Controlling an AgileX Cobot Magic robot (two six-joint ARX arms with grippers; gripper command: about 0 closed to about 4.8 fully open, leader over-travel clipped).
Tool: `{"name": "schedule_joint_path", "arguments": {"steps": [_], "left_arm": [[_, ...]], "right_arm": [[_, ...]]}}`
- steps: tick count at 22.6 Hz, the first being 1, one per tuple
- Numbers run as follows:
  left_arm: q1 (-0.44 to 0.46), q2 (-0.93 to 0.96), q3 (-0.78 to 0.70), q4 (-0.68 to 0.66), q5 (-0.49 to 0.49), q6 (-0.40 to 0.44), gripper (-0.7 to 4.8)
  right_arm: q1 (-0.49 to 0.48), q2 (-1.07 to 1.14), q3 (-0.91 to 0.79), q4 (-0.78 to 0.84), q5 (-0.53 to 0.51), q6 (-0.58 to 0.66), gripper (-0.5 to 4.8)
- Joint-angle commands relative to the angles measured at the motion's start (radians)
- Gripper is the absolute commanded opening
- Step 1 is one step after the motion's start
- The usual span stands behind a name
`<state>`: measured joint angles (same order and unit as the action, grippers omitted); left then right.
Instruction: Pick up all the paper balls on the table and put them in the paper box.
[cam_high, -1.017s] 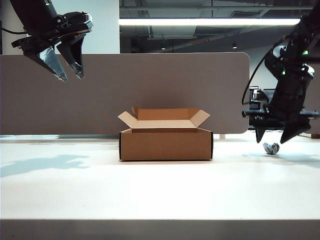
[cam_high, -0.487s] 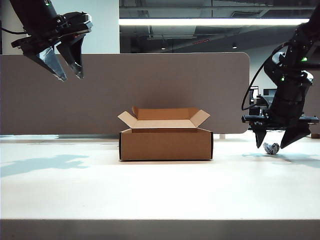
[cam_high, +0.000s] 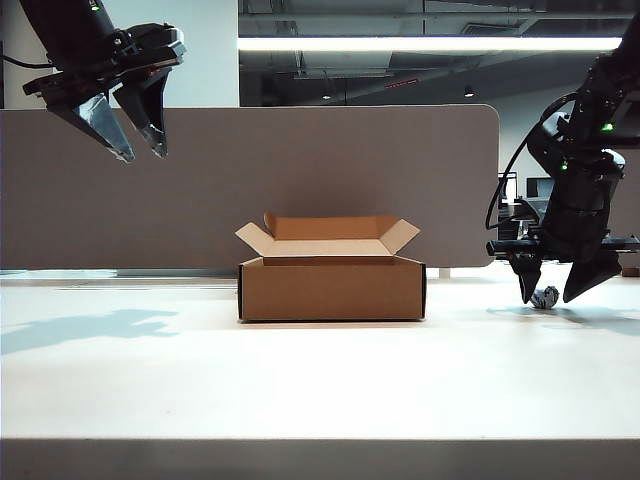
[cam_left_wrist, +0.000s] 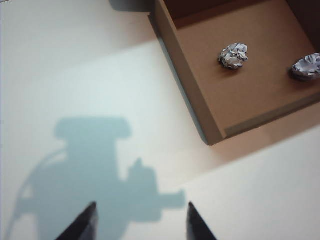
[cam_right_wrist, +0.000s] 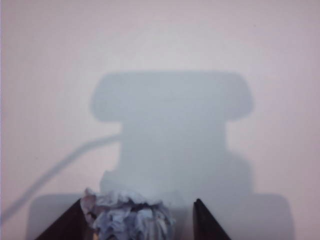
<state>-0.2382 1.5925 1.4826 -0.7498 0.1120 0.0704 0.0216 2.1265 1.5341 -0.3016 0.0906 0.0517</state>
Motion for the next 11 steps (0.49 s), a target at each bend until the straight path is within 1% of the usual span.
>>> {"name": "schedule_joint_path", "arguments": {"steps": [1, 2, 3, 6, 9, 11], "left_arm": [[0.000, -0.004, 0.002, 0.007, 0.001, 0.002, 2.18], [0.000, -0.004, 0.002, 0.007, 0.001, 0.002, 2.18], [0.000, -0.004, 0.002, 0.007, 0.001, 0.002, 2.18], [0.000, -0.004, 0.002, 0.008, 0.001, 0.002, 2.18], [0.000, -0.004, 0.002, 0.008, 0.001, 0.002, 2.18], [0.000, -0.004, 0.002, 0.008, 0.001, 0.002, 2.18]], "right_arm": [[0.000, 0.000, 0.004, 0.021, 0.005, -0.003, 2.45], [0.000, 0.002, 0.004, 0.016, 0.005, -0.003, 2.16], [0.000, 0.002, 0.004, 0.012, 0.005, -0.003, 2.00], [0.000, 0.003, 0.004, 0.011, 0.005, -0.003, 1.96], [0.000, 0.003, 0.004, 0.013, 0.005, -0.003, 1.51], [0.000, 0.003, 0.004, 0.014, 0.004, -0.003, 1.46]]}}
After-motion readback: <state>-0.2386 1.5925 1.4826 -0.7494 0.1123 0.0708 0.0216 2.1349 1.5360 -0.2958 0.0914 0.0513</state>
